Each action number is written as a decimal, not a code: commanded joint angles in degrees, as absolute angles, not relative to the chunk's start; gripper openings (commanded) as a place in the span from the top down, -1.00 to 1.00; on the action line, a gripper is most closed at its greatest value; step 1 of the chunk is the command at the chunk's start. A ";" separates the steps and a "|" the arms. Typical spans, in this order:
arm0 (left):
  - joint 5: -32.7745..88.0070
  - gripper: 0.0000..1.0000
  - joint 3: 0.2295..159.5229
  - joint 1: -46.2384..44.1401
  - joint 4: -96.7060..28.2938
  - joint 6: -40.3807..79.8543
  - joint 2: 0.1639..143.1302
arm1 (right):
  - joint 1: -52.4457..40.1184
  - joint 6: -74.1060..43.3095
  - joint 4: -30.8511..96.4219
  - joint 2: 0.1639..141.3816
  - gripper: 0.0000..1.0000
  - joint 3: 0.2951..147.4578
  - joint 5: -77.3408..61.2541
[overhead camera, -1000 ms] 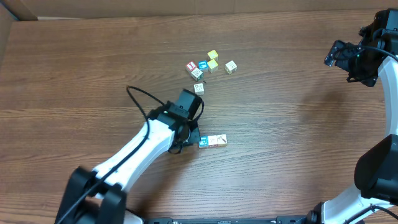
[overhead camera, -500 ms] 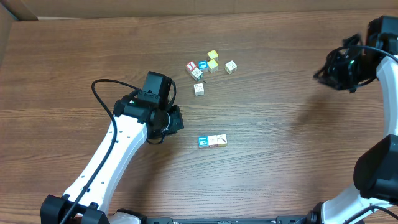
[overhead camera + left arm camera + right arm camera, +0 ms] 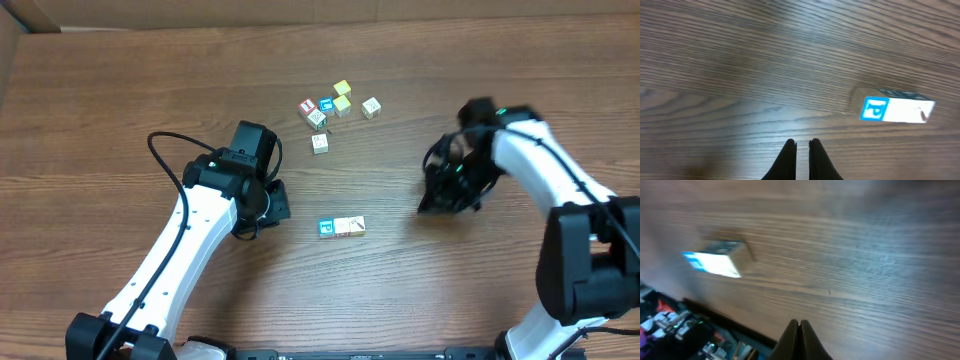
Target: Flip 3 blocks
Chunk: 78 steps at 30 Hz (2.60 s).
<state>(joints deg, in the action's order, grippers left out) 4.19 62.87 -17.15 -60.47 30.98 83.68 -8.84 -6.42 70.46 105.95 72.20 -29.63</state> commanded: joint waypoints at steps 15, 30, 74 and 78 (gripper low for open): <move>5.28 0.92 61.21 -17.32 -59.24 29.98 87.68 | -30.46 -39.24 67.02 77.28 0.92 68.38 9.17; 7.05 0.91 61.21 -23.53 -51.16 30.59 98.32 | -30.48 -37.30 54.39 85.27 0.92 61.76 -3.07; 10.20 0.92 61.21 -25.61 -47.05 31.90 102.65 | -33.76 -39.27 37.98 102.37 0.92 59.20 -15.14; 10.61 0.92 61.21 -25.61 -46.24 32.38 102.65 | -33.76 -39.29 37.98 102.37 0.92 59.20 -15.14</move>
<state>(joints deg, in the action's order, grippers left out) 9.52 61.47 -25.17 -46.65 31.38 101.82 -33.47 -39.00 38.22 102.30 59.44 -14.81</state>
